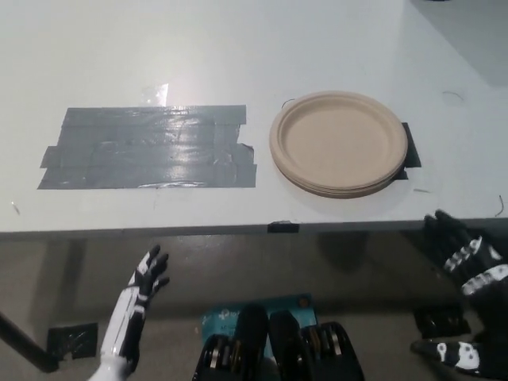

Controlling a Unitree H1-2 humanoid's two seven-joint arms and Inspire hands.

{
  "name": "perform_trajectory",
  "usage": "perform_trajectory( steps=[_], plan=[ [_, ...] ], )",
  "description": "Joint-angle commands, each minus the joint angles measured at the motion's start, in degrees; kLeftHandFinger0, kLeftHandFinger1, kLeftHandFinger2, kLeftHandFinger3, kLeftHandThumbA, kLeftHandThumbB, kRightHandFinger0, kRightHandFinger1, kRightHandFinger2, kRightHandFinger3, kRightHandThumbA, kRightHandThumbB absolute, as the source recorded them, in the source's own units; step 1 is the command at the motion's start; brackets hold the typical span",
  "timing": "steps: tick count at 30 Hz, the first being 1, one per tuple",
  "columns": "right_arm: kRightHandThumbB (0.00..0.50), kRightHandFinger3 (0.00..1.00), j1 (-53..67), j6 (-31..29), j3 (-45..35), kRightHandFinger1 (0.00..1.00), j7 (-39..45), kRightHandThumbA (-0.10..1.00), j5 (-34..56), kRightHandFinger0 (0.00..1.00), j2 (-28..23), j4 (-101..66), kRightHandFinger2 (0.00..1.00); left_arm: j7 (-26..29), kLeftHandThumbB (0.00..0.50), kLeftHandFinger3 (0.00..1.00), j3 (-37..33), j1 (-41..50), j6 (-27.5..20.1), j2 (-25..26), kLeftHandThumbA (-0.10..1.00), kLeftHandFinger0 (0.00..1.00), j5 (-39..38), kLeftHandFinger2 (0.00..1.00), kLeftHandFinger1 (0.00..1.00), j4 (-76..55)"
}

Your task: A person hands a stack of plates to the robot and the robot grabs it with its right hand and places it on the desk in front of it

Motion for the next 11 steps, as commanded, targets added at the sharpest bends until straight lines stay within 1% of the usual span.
perform_trajectory(
  steps=[1, 2, 3, 4, 5, 7, 8, 9, 11],
  plan=[
    [0.294, 1.0, 0.4, -6.4, 0.4, 1.0, -3.4, 1.0, -0.6, 1.0, 9.3, 15.4, 1.0, -1.3, 0.244, 1.0, -0.4, 3.9, -1.2, 0.1, 1.0, 0.97, -1.2, 1.0, 0.99, -2.5],
    [0.285, 1.0, 0.2, -7.6, 0.4, 1.0, -3.3, 1.0, -2.0, 1.0, 10.7, 18.9, 1.0, -1.2, 0.243, 1.0, -0.5, 4.2, -1.4, 0.0, 1.0, 0.97, -1.2, 1.0, 0.99, -2.3],
    [0.235, 1.0, -0.4, -8.5, 0.6, 1.0, -3.3, 1.0, -3.7, 1.0, 11.3, 21.2, 1.0, -1.1, 0.244, 1.0, -0.4, 4.2, -1.6, 0.0, 1.0, 0.97, -1.2, 1.0, 1.0, -2.0],
    [0.224, 1.0, -0.8, -9.2, 1.0, 1.0, -3.7, 1.0, -5.7, 1.0, 11.7, 23.4, 1.0, -1.2, 0.247, 1.0, -0.2, 4.2, -1.5, 0.2, 1.0, 0.97, -1.5, 1.0, 1.0, -1.9],
    [0.224, 1.0, -0.9, -9.4, 1.0, 1.0, -3.7, 1.0, -6.1, 1.0, 11.9, 23.9, 1.0, -1.2, 0.248, 1.0, -0.1, 4.3, -1.5, 0.3, 1.0, 0.98, -1.5, 1.0, 1.0, -2.0],
    [0.206, 1.0, -1.0, -8.3, 1.0, 1.0, -3.5, 1.0, -6.8, 1.0, 12.0, 24.9, 1.0, -1.1, 0.241, 1.0, -0.1, 4.4, -2.0, 0.5, 1.0, 1.0, -1.0, 1.0, 1.0, -1.8],
    [0.207, 1.0, -0.9, -8.3, 0.9, 1.0, -3.4, 1.0, -7.0, 1.0, 12.0, 25.1, 1.0, -1.1, 0.241, 1.0, -0.1, 4.4, -2.0, 0.5, 1.0, 1.0, -1.0, 1.0, 1.0, -1.7],
    [0.19, 1.0, -0.8, -8.4, 0.7, 1.0, -3.0, 1.0, -6.6, 1.0, 12.0, 25.6, 1.0, -1.2, 0.234, 1.0, -0.2, 4.5, -2.4, 0.4, 1.0, 1.0, -1.1, 1.0, 1.0, -1.3],
    [0.187, 1.0, -0.5, -8.4, 0.7, 1.0, -2.6, 1.0, -6.6, 1.0, 11.9, 26.1, 1.0, -1.5, 0.235, 1.0, -0.2, 4.9, -2.9, 0.3, 1.0, 1.0, -1.4, 1.0, 1.0, -1.1]
  ],
)
